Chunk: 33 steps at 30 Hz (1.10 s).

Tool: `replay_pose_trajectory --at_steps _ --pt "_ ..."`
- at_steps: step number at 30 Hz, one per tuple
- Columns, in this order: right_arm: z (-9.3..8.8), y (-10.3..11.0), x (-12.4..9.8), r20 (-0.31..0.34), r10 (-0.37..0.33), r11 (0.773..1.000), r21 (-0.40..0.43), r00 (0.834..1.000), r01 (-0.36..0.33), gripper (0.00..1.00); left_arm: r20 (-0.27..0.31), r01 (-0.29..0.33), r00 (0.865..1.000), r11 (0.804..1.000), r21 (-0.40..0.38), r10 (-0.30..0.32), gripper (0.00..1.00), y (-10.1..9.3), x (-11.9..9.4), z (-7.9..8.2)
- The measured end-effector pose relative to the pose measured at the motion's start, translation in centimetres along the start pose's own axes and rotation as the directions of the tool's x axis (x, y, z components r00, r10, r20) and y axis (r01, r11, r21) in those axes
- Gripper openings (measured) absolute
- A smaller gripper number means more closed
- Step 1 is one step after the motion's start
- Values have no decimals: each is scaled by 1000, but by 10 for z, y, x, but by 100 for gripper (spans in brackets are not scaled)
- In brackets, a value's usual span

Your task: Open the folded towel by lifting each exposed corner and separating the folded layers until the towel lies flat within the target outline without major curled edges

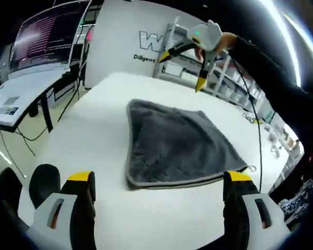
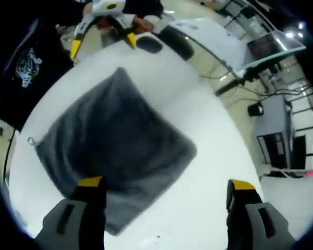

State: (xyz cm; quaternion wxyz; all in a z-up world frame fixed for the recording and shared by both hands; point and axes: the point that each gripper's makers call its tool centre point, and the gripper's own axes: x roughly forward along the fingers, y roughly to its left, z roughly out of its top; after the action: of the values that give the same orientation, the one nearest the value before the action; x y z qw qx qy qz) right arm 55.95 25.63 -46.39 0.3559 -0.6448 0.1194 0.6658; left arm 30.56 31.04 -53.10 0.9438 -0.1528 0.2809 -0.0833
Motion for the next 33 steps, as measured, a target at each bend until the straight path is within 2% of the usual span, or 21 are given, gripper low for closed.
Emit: replay_pose_trajectory --at_steps 5,6,8,10,12,17,18,21,23,25,28,33 --pt "0 -21 4 -2 8 1000 -9 1000 -8 93 -18 -17 1000 1000 -10 17 96 7 -1 5" --pt "0 -22 4 -10 8 1000 -16 1000 -8 91 -27 -7 1000 1000 -22 6 96 7 -1 5" --pt "-6 -27 4 -66 3 999 -53 998 -6 90 -27 24 999 997 -77 -27 94 4 -1 7" --pt "-4 -30 4 -67 4 998 -55 998 -7 88 -34 34 999 991 -130 -39 89 6 -1 7" --pt "1 -34 1 -58 5 998 -59 998 -9 86 -42 31 998 990 -135 -37 88 9 -1 6" --pt "12 -47 -1 -29 -3 998 -71 1000 1 79 -52 16 998 991 -130 -23 86 18 4 4" --pt "12 -42 0 -26 -3 997 -72 1000 1 79 -60 16 998 992 -129 -24 85 17 5 3" --pt "18 -46 -2 -9 -10 997 -76 1000 9 79 -87 -1 996 997 -77 -6 81 20 8 0" --pt "21 -53 -6 -1 -8 997 -71 1000 8 75 -99 -10 995 998 -59 4 76 23 11 -2" --pt "21 -48 -5 -3 1 997 -76 1000 -1 69 -106 -16 994 999 -51 10 74 26 13 -4" --pt "23 -48 -1 4 8 997 -79 1000 -8 70 -110 -27 994 999 -35 23 71 30 15 -5" --pt "20 -50 7 3 21 997 -75 1000 -21 64 -117 -25 993 999 -38 20 70 31 17 -7"
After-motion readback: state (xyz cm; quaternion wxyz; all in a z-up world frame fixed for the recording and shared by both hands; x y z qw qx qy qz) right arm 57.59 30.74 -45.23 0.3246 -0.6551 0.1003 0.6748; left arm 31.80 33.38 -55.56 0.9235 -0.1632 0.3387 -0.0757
